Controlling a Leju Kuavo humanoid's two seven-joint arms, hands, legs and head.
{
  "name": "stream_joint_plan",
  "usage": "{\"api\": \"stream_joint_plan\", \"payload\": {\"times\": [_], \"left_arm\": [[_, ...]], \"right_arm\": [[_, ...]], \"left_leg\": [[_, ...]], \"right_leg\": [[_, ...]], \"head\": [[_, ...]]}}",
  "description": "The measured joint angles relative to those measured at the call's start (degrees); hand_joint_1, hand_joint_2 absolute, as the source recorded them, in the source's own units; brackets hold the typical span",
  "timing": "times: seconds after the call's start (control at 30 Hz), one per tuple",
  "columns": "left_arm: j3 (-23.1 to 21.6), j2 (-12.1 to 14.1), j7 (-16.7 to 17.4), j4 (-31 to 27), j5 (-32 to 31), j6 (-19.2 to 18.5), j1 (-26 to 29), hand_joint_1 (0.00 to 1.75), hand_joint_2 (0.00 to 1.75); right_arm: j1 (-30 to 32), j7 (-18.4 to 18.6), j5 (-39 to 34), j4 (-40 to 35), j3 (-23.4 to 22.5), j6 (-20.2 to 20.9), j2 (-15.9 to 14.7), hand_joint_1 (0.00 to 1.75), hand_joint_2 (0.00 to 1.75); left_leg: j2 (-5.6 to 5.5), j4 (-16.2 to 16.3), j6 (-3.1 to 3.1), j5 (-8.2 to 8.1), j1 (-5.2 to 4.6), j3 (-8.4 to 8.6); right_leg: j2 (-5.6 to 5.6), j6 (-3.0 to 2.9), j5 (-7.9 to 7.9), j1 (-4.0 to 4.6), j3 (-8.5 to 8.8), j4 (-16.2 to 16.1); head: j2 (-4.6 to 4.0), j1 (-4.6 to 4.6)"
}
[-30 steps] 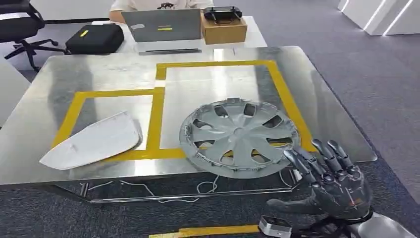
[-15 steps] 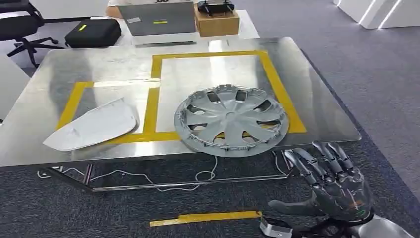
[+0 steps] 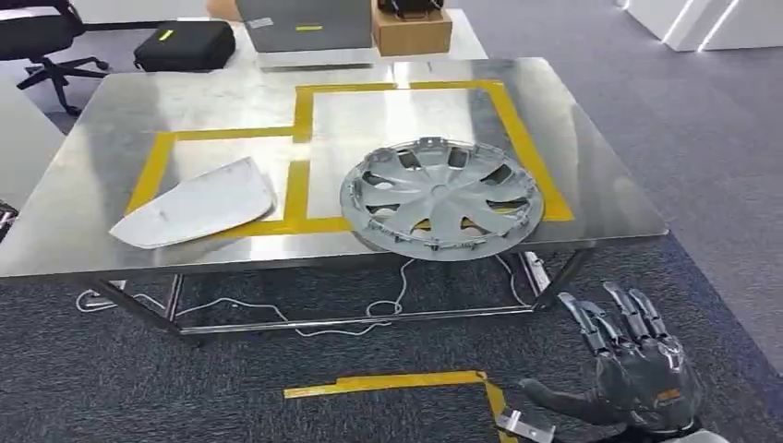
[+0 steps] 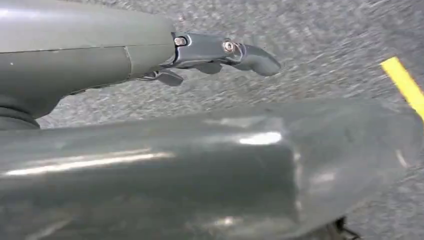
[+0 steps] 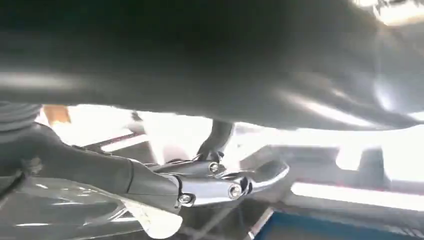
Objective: Take the parts from the cabinet and place them on the table.
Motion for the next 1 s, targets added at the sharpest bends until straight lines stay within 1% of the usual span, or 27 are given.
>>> {"api": "stream_joint_plan", "payload": {"times": [0.03, 0.07, 0.1, 0.13, 0.17, 0.2, 0.23, 0.27, 0.3, 0.33, 0.37, 0.43, 0.47, 0.5, 0.53, 0.57, 0.6, 0.63, 0.67, 0.7, 0.73, 0.77, 0.8, 0.83, 0.87, 0.97, 1.0], "left_arm": [[0.37, 0.02, 1.38, -0.33, -1.44, 0.0, 0.35, 0.0, 0.0], [1.16, -0.02, 2.54, -0.9, -3.12, 0.02, 0.94, 0.0, 0.0], [1.97, -0.07, 3.62, -1.51, -4.8, 0.0, 1.47, 0.0, 0.0], [2.76, -0.09, 4.73, -2.12, -6.35, 0.0, 1.95, 0.0, 0.0], [3.52, -0.15, 5.49, -2.65, -7.42, 0.0, 2.38, 0.0, 0.0], [4.18, -0.18, 5.91, -3.09, -7.94, 0.0, 2.76, 0.0, 0.0], [4.57, -0.22, 6.15, -3.46, -8.23, 0.0, 3.02, 0.0, 0.0], [5.03, -0.22, 6.32, -3.78, -8.45, 0.0, 3.26, 0.0, 0.0], [5.53, -0.28, 6.71, -4.2, -9.03, 0.0, 3.38, 0.0, 0.0], [5.94, -0.31, 7.19, -4.61, -9.77, 0.0, 3.72, 0.0, 0.0], [6.51, -0.35, 7.76, -5.01, -10.65, 0.0, 3.98, 0.0, 0.0], [7.39, -0.48, 9.13, -5.75, -12.51, 0.0, 4.42, 0.0, 0.0], [8.0, -0.5, 9.78, -6.12, -13.45, 0.0, 4.95, 0.0, 0.0], [8.46, -0.64, 10.28, -6.43, -14.28, 0.02, 5.34, 0.0, 0.0], [8.85, -0.7, 10.8, -6.73, -14.92, 0.02, 5.79, 0.0, 0.0], [9.4, -0.79, 11.24, -6.91, -15.46, 0.02, 6.09, 0.0, 0.0], [9.81, -0.9, 11.5, -7.04, -15.81, 0.02, 6.24, 0.0, 0.0], [10.08, -1.01, 11.61, -7.13, -16.07, 0.02, 6.27, 0.0, 0.0], [10.21, -1.14, 11.68, -7.13, -16.09, 0.02, 6.27, 0.0, 0.0], [10.43, -1.27, 11.7, -7.13, -16.1, 0.0, 6.3, 0.0, 0.0], [10.62, -1.36, 11.7, -7.13, -16.03, 0.02, 6.3, 0.0, 0.0], [10.71, -1.38, 11.68, -7.13, -15.92, 0.02, 6.25, 0.0, 0.0], [10.76, -1.4, 11.59, -7.13, -15.9, 0.02, 6.23, 0.0, 0.0], [10.8, -1.42, 11.41, -7.13, -15.63, 0.02, 6.14, 0.0, 0.0], [10.78, -1.42, 11.15, -7.13, -15.33, 0.02, 6.14, 0.0, 0.0], [10.75, -1.44, 10.91, -7.13, -14.74, 0.02, 5.93, 0.0, 0.0], [10.65, -1.55, 10.67, -7.13, -14.59, -0.02, 5.77, 0.0, 0.0]], "right_arm": [[0.65, 1.27, -1.18, 0.35, -0.15, 0.55, 0.0, 0.0, 0.0], [1.38, 2.85, -2.5, 0.79, -0.37, 1.08, 0.07, 0.0, 0.0], [2.29, 4.27, -3.79, 1.4, -0.5, 1.47, 0.18, 0.0, 0.0], [3.16, 5.47, -4.91, 2.01, -0.59, 1.49, 0.24, 0.0, 0.0], [4.12, 6.13, -5.56, 2.74, -0.59, 1.44, 0.29, 0.0, 0.0], [4.72, 6.3, -5.82, 3.3, -0.59, 1.38, 0.31, 0.0, 0.0], [5.16, 6.39, -5.86, 3.7, -0.61, 1.36, 0.35, 0.0, 0.0], [5.51, 6.56, -6.02, 3.94, -0.61, 1.36, 0.37, 0.0, 0.0], [5.81, 7.21, -6.64, 4.15, -0.61, 1.68, 0.39, 0.0, 0.0], [5.89, 8.24, -7.73, 4.33, -0.61, 2.29, 0.39, 0.0, 0.0], [6.05, 9.42, -9.41, 4.63, -0.59, 2.78, 0.39, 0.0, 0.0], [6.96, 11.67, -14.28, 6.22, -0.42, 3.08, 0.42, 0.0, 0.0], [7.8, 12.91, -17.66, 7.24, -0.11, 3.08, 0.44, 0.0, 0.0], [8.09, 13.8, -20.76, 8.53, 0.64, 2.97, 0.48, 0.0, 0.0], [8.38, 14.5, -24.43, 9.97, 1.45, 2.73, 0.53, 0.0, 0.0], [8.87, 15.13, -28.98, 11.37, 2.3, 2.12, 0.72, 0.0, 0.0], [9.39, 15.8, -33.6, 12.91, 3.14, 1.08, 0.9, 0.0, 0.0], [9.78, 16.55, -37.88, 14.61, 4.14, 0.22, 0.99, 0.0, 0.0], [9.84, 17.06, -42.03, 16.42, 5.38, -1.01, 1.01, 0.0, 0.0], [9.82, 17.62, -45.57, 18.13, 6.87, -2.25, 1.01, 0.0, 0.0], [9.9, 18.41, -48.74, 19.57, 8.38, -3.35, 0.98, 0.0, 0.0], [9.84, 19.02, -51.62, 21.01, 10.04, -4.64, 0.98, 0.0, 0.0], [9.71, 19.37, -53.56, 22.39, 11.72, -5.53, 0.98, 0.0, 0.0], [9.69, 19.35, -55.88, 23.35, 13.08, -6.14, 0.98, 0.0, 0.0], [9.5, 19.13, -60.05, 24.08, 14.42, -6.75, 0.96, 0.0, 0.0], [9.42, 18.85, -65.65, 25.27, 16.53, -7.65, 0.88, 0.0, 0.0], [9.27, 19.02, -67.12, 25.92, 17.41, -7.71, 0.64, 0.0, 0.0]], "left_leg": [[0.07, 0.0, 0.61, 0.47, -0.04, -0.76], [0.18, 0.02, 0.72, 1.02, -0.14, -1.44], [0.25, 0.05, 0.86, 1.59, -0.3, -2.11], [0.3, 0.09, 0.96, 2.12, -0.46, -2.81], [0.31, 0.16, 0.99, 2.7, -0.62, -3.58], [0.34, 0.25, 0.98, 3.19, -0.76, -4.31], [0.37, 0.42, 0.96, 3.68, -0.89, -5.05], [0.37, 0.6, 0.86, 4.11, -0.99, -5.74], [0.37, 0.9, 0.68, 4.43, -1.0, -5.93], [0.36, 1.26, 0.46, 4.69, -1.34, -6.3], [0.4, 1.38, 0.13, 5.22, -1.28, -6.57], [0.42, 1.31, -0.39, 6.14, -0.99, -7.05], [0.29, 1.38, -0.76, 6.45, -1.18, -7.38], [0.03, 1.92, -1.21, 4.88, -0.98, -7.66], [0.0, 3.9, -1.58, 1.47, -0.92, -8.2], [-0.01, 7.49, -1.88, -2.07, -0.74, -8.98], [-0.01, 11.81, -2.1, -5.15, -0.59, -9.8], [-0.01, 16.29, -2.31, -7.19, -0.43, -10.37], [-0.01, 18.64, -2.46, -7.14, -0.3, -10.26], [-0.01, 18.64, -2.54, -5.54, -0.17, -9.19], [-0.01, 16.37, -2.54, -3.15, -0.06, -7.16], [-0.02, 12.4, -2.45, -1.16, 0.02, -4.37], [-0.15, 7.21, -2.25, -0.08, 0.06, -0.99], [-0.54, 3.54, -1.87, -1.59, -0.04, 1.18], [-0.58, 1.86, -1.6, -1.74, -0.2, 1.72], [-0.52, 1.6, -0.91, -1.35, -0.51, 0.71], [-0.14, 0.66, -0.06, -0.78, 0.09, 0.31]], "right_leg": [[0.02, 0.21, -3.23, 0.0, -1.2, 2.34], [0.03, 0.35, -6.99, -0.02, -2.26, 6.78], [0.03, 0.52, -9.76, -0.01, -3.25, 11.46], [0.04, 0.57, -10.97, -0.01, -3.83, 15.12], [0.04, 0.57, -10.35, 0.0, -3.56, 16.96], [0.04, 0.43, -8.45, 0.01, -2.26, 16.41], [0.03, 0.24, -6.02, 0.03, 0.09, 13.69], [0.03, -0.08, -4.13, 0.06, 3.56, 8.91], [0.04, -0.46, -3.88, 0.17, 7.67, 3.17], [-0.05, -0.66, -5.25, 0.49, 11.24, -2.03], [-0.01, -0.74, -5.92, 0.51, 12.32, -4.03], [0.03, -0.87, -5.84, 0.73, 11.3, -4.08], [-0.08, -1.49, -5.21, 0.48, 10.89, -4.39], [-0.33, -2.06, -4.75, 0.27, 10.43, -4.45], [-0.35, -2.74, -4.28, 0.26, 9.81, -4.35], [-0.4, -3.01, -3.9, 0.26, 9.21, -4.22], [-0.54, -3.0, -3.52, 0.28, 8.59, -4.03], [-0.65, -2.98, -3.11, 0.3, 7.78, -3.69], [-0.69, -2.95, -2.71, 0.3, 7.5, -3.27], [-0.69, -2.9, -2.4, 0.29, 6.42, -2.73], [-0.64, -2.79, -2.11, 0.27, 5.41, -2.04], [-0.62, -2.64, -1.98, 0.24, 4.57, -1.49], [-0.54, -2.51, -1.86, 0.24, 3.99, -0.85], [-0.53, -2.25, -1.7, 0.37, 3.36, -0.4], [-0.49, -1.83, -1.29, 0.48, 2.93, -0.05], [-0.37, -0.77, 0.23, 0.25, 1.9, -0.12], [-0.11, -0.46, -0.65, 0.15, 1.32, 0.34]], "head": [[0.0, 0.33], [0.0, 0.37], [0.0, 0.37], [0.0, 0.37], [0.0, 0.42], [0.0, 0.37], [0.0, 0.37], [0.0, 0.35], [0.0, 0.35], [0.0, 0.42], [0.0, 0.2], [0.0, 0.31], [0.0, 0.37], [0.0, 0.26], [0.0, 0.13], [0.0, -0.06], [0.0, -0.09], [0.0, -0.06], [0.0, -0.08], [0.0, -0.08], [0.0, -0.11], [0.0, -0.08], [0.0, -0.11], [0.0, -0.08], [0.0, 0.02], [0.0, -0.06], [0.0, -0.04]]}}
